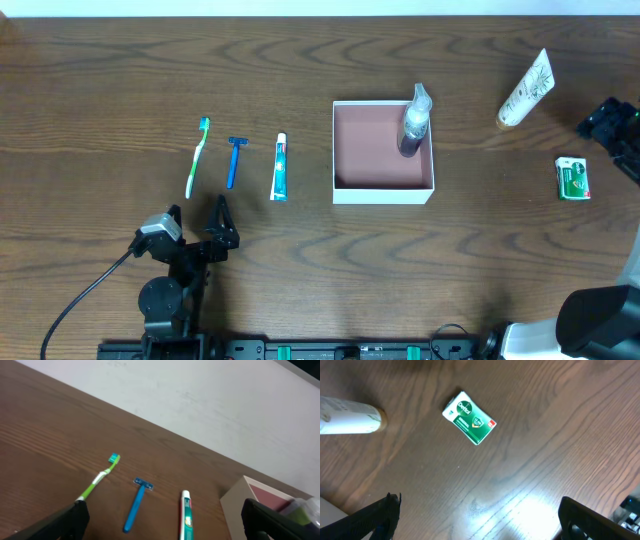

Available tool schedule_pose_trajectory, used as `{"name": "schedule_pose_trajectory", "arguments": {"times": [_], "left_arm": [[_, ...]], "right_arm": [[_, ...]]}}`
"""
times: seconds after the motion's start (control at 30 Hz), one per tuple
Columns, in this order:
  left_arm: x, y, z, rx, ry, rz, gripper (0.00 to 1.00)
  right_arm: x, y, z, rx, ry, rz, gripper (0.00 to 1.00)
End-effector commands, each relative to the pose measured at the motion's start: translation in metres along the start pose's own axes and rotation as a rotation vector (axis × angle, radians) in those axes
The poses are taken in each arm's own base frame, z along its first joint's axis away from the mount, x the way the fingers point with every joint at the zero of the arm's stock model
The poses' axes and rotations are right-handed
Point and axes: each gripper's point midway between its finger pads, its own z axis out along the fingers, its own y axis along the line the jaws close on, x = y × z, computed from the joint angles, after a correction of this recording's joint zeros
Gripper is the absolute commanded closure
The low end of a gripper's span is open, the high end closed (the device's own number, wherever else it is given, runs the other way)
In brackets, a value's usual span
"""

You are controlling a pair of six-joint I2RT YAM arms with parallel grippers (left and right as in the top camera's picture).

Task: Pack container
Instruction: 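Move the left gripper forward over the toothbrush, razor and toothpaste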

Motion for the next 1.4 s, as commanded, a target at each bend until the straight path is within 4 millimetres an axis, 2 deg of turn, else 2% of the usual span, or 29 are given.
{"name": "schedule_pose_trajectory", "arguments": {"times": [0.0,0.13,0.27,0.37,0.6,0.77,1.0,1.2,1.37], "left_arm": [[0.026,-0.005,0.001,0.048,0.110,-0.011,0.02],[0.042,-0.012,0.001,0.097,0.198,0.033,0.02],[0.063,-0.004,0.002,0.073,0.305,0.081,0.02],[0.065,-0.003,0.005,0.050,0.360,0.091,0.02],[0.047,-0.010,0.021,0.029,0.469,0.186,0.02],[0.039,-0.014,0.032,-0.010,0.671,0.249,0.02],[0.029,0.003,0.034,-0.195,0.948,0.257,0.02],[0.010,-0.004,0.050,-0.187,0.934,0.278,0.02],[-0.002,-0.002,0.053,-0.225,0.919,0.299,0.02]], "right_arm": [[0.001,-0.002,0.011,0.014,0.010,0.032,0.01],[-0.001,0.000,0.016,0.008,-0.001,0.036,0.01],[-0.004,0.002,0.016,-0.004,-0.013,0.039,0.01],[-0.004,0.003,0.016,-0.004,-0.013,0.040,0.01],[-0.004,0.002,0.016,-0.003,-0.013,0.040,0.01],[-0.004,0.003,0.016,-0.004,-0.013,0.040,0.01],[-0.005,0.002,0.016,-0.003,-0.014,0.039,0.01],[-0.005,0.003,0.016,-0.004,-0.014,0.036,0.01],[-0.005,0.003,0.016,-0.006,-0.016,0.037,0.01]]}}
